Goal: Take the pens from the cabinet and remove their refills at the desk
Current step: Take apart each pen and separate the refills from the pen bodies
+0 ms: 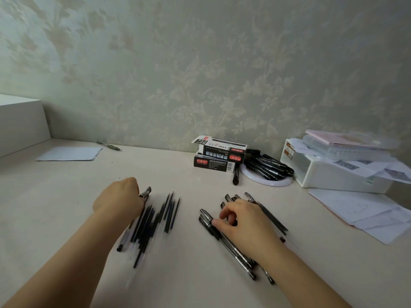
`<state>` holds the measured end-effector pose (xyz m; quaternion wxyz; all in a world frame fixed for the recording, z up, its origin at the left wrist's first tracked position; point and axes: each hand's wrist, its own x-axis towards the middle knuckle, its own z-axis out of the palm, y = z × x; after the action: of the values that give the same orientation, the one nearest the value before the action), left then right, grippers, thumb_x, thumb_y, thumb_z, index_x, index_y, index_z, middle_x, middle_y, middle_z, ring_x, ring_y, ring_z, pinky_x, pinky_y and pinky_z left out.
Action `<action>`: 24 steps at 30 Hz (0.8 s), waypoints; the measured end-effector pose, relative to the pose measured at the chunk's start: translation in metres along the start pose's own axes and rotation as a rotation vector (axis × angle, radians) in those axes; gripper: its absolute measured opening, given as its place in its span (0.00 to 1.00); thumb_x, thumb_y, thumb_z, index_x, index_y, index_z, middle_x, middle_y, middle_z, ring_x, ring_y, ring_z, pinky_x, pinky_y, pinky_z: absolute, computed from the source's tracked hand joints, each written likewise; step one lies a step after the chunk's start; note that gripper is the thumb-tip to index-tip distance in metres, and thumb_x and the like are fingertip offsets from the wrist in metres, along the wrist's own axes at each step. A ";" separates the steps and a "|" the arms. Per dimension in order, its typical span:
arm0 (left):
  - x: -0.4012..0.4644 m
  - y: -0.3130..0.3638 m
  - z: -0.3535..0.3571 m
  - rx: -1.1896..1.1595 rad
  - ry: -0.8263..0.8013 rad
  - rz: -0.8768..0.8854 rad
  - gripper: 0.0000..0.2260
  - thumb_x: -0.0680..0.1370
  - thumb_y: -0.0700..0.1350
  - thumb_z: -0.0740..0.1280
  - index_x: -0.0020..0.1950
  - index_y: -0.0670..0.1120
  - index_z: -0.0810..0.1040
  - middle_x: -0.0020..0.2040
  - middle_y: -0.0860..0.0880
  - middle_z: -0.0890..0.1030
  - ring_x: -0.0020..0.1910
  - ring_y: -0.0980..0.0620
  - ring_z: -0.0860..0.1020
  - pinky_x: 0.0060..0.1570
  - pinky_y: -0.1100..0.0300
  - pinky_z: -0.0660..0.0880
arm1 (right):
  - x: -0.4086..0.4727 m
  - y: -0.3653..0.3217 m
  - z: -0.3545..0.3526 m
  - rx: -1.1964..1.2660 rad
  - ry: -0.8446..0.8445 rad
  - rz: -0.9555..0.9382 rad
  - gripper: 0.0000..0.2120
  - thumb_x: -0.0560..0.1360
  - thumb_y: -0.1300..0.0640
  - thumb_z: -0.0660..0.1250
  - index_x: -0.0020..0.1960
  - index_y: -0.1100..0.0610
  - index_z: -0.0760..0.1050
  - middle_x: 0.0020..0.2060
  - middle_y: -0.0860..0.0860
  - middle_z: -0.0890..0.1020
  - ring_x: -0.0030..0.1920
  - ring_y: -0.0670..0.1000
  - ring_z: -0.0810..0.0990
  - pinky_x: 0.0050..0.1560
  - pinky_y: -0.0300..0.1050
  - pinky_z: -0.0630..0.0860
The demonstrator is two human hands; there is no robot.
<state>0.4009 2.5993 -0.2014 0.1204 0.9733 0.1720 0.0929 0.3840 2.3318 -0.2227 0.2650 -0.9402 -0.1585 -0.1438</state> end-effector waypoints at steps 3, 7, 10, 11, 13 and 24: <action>0.000 0.000 0.002 0.022 -0.034 0.009 0.07 0.78 0.45 0.64 0.54 0.46 0.76 0.51 0.46 0.78 0.49 0.45 0.76 0.49 0.53 0.77 | 0.000 0.001 -0.001 -0.010 0.002 -0.001 0.09 0.73 0.44 0.71 0.43 0.50 0.80 0.36 0.43 0.75 0.38 0.41 0.74 0.44 0.39 0.75; 0.000 0.001 0.003 0.022 -0.040 0.010 0.08 0.78 0.47 0.64 0.55 0.46 0.74 0.52 0.47 0.77 0.50 0.45 0.76 0.49 0.54 0.76 | 0.000 -0.001 0.000 -0.022 0.008 0.004 0.07 0.72 0.47 0.71 0.41 0.50 0.80 0.38 0.44 0.75 0.39 0.43 0.75 0.44 0.42 0.76; -0.001 0.002 0.004 0.022 -0.030 0.009 0.09 0.78 0.48 0.63 0.56 0.45 0.72 0.53 0.47 0.77 0.51 0.46 0.75 0.47 0.55 0.74 | 0.000 -0.002 0.002 -0.071 0.016 0.000 0.09 0.71 0.45 0.71 0.39 0.49 0.78 0.38 0.43 0.73 0.38 0.43 0.73 0.39 0.38 0.70; 0.000 0.003 0.004 0.019 -0.030 0.009 0.10 0.78 0.48 0.63 0.56 0.45 0.72 0.53 0.47 0.77 0.51 0.46 0.75 0.46 0.56 0.73 | 0.001 -0.002 0.003 -0.084 0.019 0.000 0.09 0.71 0.45 0.71 0.38 0.49 0.77 0.37 0.43 0.72 0.37 0.43 0.72 0.36 0.36 0.67; -0.001 0.003 0.004 0.028 -0.037 0.009 0.10 0.79 0.48 0.63 0.57 0.45 0.73 0.54 0.46 0.77 0.52 0.46 0.75 0.46 0.57 0.71 | 0.002 -0.002 0.005 -0.100 0.023 0.007 0.11 0.71 0.45 0.71 0.36 0.51 0.76 0.36 0.44 0.72 0.36 0.43 0.71 0.33 0.32 0.63; -0.043 0.065 0.006 -0.659 -0.047 0.368 0.11 0.75 0.59 0.67 0.48 0.53 0.79 0.41 0.54 0.81 0.38 0.56 0.79 0.39 0.61 0.75 | 0.007 -0.006 -0.014 0.496 0.083 0.293 0.10 0.70 0.48 0.72 0.37 0.54 0.80 0.29 0.50 0.80 0.29 0.42 0.75 0.36 0.37 0.75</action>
<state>0.3827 2.5239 -0.1957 0.4124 0.8988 -0.0479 0.1409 0.3860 2.3309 -0.2061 0.5111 -0.8529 -0.0403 -0.0989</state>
